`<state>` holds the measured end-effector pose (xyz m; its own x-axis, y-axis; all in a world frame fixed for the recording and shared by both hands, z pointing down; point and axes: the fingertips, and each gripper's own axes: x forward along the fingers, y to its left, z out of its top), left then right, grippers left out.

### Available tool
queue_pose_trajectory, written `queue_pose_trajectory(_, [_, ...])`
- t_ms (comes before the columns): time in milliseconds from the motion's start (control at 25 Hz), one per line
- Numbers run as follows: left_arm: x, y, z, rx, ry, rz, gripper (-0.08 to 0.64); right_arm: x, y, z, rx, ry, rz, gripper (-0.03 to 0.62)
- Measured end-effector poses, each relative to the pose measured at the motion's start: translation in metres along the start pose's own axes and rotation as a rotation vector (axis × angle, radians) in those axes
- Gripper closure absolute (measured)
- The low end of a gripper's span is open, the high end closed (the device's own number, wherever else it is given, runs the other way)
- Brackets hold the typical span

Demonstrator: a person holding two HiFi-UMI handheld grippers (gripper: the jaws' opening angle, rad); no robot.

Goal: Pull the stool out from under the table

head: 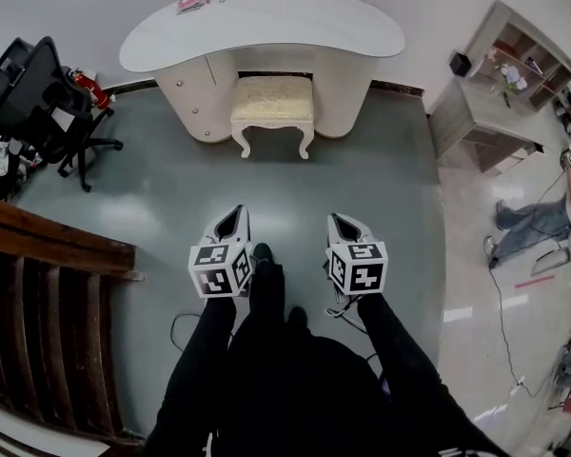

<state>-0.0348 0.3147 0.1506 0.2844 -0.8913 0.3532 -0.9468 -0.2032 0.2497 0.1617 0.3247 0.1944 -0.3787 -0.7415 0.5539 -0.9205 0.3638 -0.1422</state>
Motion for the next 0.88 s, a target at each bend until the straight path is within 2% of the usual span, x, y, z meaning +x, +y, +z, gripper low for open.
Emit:
queue_pose_trajectory(520, [0.116, 0.067, 0.031, -0.001, 0.069, -0.011, 0.552, 0.117, -0.018, 0.053, 0.035, 0.047, -0.010, 0.589])
queue_pose_trajectory(720, [0.155, 0.097, 0.031, -0.020, 0.131, -0.019, 0.552, 0.165, -0.024, 0.071, 0.034, 0.098, -0.040, 0.589])
queue_pose_trajectory(880, [0.178, 0.126, 0.038, -0.032, 0.148, -0.024, 0.552, 0.196, -0.025, 0.081, 0.064, 0.119, -0.069, 0.589])
